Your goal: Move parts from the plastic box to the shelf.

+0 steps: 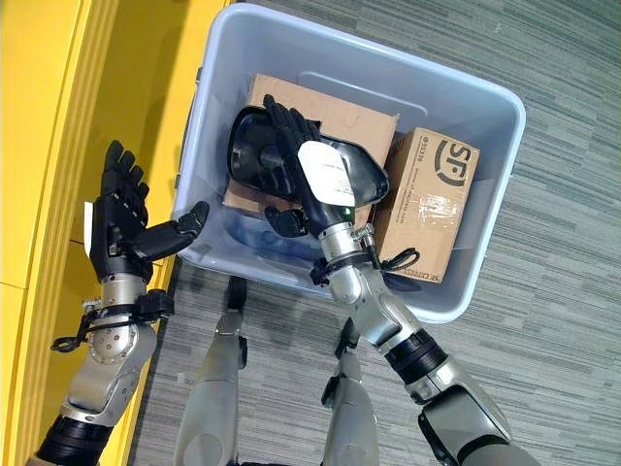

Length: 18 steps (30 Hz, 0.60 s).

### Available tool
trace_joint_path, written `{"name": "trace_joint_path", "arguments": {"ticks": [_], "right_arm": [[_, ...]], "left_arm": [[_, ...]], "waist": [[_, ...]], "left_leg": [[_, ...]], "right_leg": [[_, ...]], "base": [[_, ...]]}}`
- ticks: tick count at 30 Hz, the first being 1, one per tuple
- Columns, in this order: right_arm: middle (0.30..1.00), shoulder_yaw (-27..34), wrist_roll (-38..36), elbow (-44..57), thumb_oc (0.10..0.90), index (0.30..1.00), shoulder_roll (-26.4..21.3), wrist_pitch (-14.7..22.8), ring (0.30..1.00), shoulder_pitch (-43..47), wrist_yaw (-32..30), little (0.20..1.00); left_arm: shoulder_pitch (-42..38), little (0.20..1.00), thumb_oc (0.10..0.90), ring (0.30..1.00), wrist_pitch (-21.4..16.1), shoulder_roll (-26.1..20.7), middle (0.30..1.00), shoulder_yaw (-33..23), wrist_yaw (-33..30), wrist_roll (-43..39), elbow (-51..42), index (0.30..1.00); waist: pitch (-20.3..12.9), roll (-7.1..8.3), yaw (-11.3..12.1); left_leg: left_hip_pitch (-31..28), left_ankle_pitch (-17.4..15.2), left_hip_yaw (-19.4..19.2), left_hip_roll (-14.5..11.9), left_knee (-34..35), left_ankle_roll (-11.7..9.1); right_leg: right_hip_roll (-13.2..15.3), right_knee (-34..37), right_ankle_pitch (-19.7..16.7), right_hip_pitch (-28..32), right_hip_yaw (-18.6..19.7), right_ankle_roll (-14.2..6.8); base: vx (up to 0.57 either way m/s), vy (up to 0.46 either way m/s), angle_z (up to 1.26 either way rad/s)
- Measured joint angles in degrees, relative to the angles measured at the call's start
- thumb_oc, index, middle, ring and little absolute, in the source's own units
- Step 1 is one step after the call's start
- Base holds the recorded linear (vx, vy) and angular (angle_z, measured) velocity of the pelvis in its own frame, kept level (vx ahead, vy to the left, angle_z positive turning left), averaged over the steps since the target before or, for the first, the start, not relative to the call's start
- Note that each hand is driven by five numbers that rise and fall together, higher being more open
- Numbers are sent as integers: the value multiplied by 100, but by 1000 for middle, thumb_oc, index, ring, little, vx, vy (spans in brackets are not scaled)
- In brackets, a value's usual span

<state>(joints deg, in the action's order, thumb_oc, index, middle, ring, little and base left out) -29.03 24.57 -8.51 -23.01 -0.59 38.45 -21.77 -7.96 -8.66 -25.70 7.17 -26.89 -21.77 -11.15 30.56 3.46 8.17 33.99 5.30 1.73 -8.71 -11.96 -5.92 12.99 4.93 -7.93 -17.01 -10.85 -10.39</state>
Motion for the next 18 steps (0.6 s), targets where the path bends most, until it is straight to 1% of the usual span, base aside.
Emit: {"name": "trace_joint_path", "arguments": {"ticks": [4,6,9,13,18], "right_arm": [[1000,-27,81,-268,900,1000,-7,-33,1000,22,-5,1000],[1000,-61,247,-371,900,1000,-61,-119,1000,45,-5,1000],[1000,-77,255,-496,900,1000,-70,-135,1000,87,-29,1000],[1000,-168,444,-830,900,1000,-53,-252,1000,183,-31,1000],[1000,-184,451,-846,900,1000,-46,-287,1000,216,-33,1000]], "left_arm": [[-27,1000,900,1000,0,0,1000,0,-8,0,51,1000],[-43,1000,900,1000,-2,0,1000,0,-11,0,107,1000],[-79,1000,900,1000,-5,0,1000,0,-22,0,211,1000],[-166,1000,900,1000,-5,3,1000,49,-28,0,287,1000],[-242,1000,900,1000,-7,5,1000,55,-29,-4,395,1000]], "waist": [[4,-23,2],[3,-28,5],[3,-30,-5],[4,-41,5],[5,-48,1]], "left_leg": [[7,-4,4,5,4,0],[13,-4,5,5,6,-1],[44,-5,6,3,7,0],[86,-5,18,6,6,0],[95,-9,19,7,7,3]], "right_leg": [[5,1,7,-1,-11,-6],[5,2,8,-6,-14,-7],[4,1,9,-42,-14,-6],[4,1,15,-69,-40,-14],[3,1,32,-73,-49,-16]], "base": [[0,0,0],[0,0,0],[0,0,0],[0,0,0],[0,0,0]]}}
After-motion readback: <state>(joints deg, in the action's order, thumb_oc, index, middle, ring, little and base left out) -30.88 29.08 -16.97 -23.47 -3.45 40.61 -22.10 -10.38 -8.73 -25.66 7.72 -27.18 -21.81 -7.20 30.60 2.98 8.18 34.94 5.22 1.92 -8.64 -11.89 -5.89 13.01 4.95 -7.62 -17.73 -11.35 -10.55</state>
